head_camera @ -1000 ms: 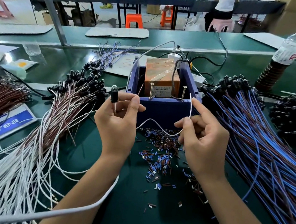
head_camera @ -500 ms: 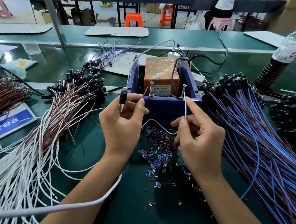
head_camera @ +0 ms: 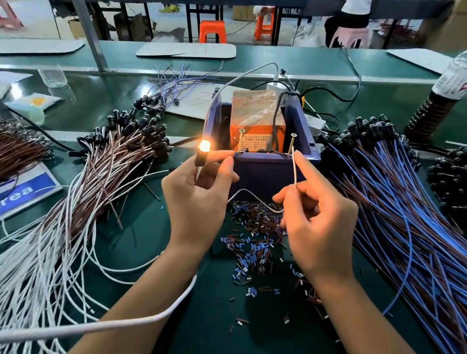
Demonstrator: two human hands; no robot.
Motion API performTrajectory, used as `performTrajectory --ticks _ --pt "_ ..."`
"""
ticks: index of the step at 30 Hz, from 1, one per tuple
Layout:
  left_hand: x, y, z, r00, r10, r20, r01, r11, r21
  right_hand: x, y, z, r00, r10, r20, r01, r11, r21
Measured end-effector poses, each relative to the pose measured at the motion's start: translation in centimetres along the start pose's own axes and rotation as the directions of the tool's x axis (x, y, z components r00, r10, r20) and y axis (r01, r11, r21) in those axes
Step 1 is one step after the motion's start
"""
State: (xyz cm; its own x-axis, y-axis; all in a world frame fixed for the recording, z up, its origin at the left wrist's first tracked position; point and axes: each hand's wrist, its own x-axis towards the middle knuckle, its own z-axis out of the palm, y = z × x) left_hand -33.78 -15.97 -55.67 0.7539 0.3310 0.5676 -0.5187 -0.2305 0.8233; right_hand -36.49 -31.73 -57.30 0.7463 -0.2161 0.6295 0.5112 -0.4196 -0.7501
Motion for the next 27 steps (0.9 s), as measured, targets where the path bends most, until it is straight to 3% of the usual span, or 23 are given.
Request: performTrajectory --ticks 9,15,21,25,27 --pt "0.0 -0.3 -0.2 0.996 0.059 -0.06 -0.057 0.998 0.041 -0.2 0.4 0.1 0.999 0.036 -0.012 -0.036 0.999 0.035" --pt "0.1 0.5 0.1 0.994 0.069 -0.083 -0.072 0.997 -0.034 -0.1 0.0 -0.3 0.991 0.051 -0.121 -0.038 0.993 0.112" --pt "0.5 5.4 4.0 0.976 0.025 0.218 0.019 0.98 -0.199 -0.1 -0.7 -3.4 0.956 0.144 -0.254 -0.098 0.978 0.185" --pt "0.3 10.1 10.4 0.898 0.011 0.44 0.146 0.936 -0.321 0.4 -1.0 -7.8 0.901 0.242 -0.361 -0.11 0.93 0.35" --pt "-0.3 12.6 14.1 0.834 -0.044 0.55 0.277 0.896 -0.347 0.8 -0.9 -10.7 0.873 0.251 -0.419 -0.112 0.937 0.33"
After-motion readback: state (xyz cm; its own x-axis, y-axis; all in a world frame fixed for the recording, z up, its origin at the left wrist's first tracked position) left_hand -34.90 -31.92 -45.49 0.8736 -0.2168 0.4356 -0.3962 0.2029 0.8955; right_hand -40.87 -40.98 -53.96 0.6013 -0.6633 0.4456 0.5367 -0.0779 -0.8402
